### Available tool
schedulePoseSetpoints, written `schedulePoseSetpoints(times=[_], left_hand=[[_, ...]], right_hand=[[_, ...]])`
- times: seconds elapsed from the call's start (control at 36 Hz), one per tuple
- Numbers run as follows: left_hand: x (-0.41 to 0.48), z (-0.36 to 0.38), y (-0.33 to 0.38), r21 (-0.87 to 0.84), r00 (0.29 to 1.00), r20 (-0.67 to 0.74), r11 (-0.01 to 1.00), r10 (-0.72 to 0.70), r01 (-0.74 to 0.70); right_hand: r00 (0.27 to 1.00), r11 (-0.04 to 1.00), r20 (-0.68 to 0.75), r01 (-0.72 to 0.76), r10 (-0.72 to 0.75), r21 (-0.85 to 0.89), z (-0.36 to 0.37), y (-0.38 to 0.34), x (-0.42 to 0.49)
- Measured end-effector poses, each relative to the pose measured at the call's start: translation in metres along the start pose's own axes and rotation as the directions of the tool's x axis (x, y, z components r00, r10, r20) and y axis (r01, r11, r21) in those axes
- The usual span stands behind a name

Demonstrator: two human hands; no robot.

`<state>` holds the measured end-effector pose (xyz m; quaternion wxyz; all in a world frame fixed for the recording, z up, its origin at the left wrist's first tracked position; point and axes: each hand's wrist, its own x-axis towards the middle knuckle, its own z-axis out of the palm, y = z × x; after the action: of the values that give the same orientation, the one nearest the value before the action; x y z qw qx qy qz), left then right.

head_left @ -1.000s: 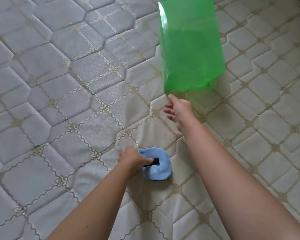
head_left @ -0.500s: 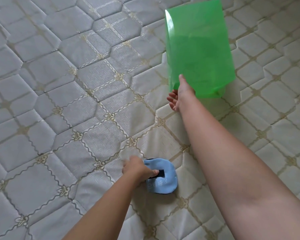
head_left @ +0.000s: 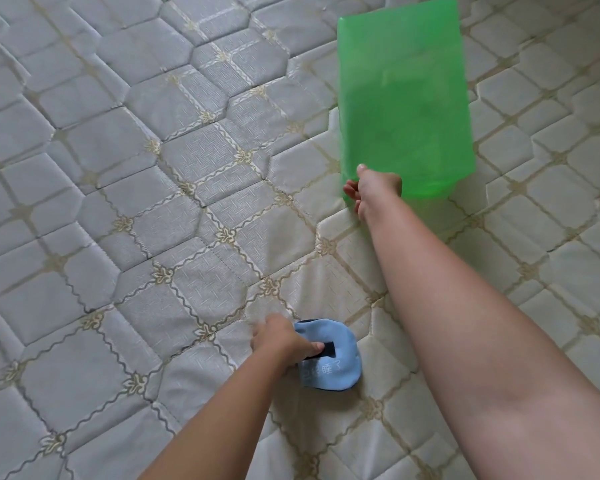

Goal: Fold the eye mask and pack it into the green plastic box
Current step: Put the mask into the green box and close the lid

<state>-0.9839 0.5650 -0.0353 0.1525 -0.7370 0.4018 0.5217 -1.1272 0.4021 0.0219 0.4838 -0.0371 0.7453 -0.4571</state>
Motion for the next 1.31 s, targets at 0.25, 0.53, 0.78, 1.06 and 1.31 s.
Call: schedulePoseSetpoints(times=[0.25,0.53,0.78,1.06,1.31], left_hand=[[0.000,0.002,-0.003,0.017,0.999,-0.024,0.999,0.029,-0.029],[0.001,0.003,-0.008,0.109,0.990,-0.037,0.986,0.133,-0.128],[0.005,0.003,-0.014,-0.023,0.987,-0.020,0.987,0.157,-0.158],[-0.008,0.009,-0.031,-0.070,0.920,-0.148,0.924,0.363,-0.376],[-0.058,0.033,-0.085,-0.307,0.932,-0.246,0.891,0.264,-0.334]], right_hand=[[0.997,0.989,-0.051,-0.057,0.064,0.134,0.004,-0.011,-0.012],[0.989,0.996,-0.145,-0.020,0.033,0.089,-0.021,-0.007,-0.029],[0.976,0.998,-0.209,0.060,-0.064,-0.026,-0.103,0.030,-0.069],[0.964,0.979,-0.214,0.120,-0.155,-0.166,-0.160,0.110,-0.131],[0.974,0.984,-0.191,0.093,-0.122,-0.153,-0.203,0.145,-0.194]])
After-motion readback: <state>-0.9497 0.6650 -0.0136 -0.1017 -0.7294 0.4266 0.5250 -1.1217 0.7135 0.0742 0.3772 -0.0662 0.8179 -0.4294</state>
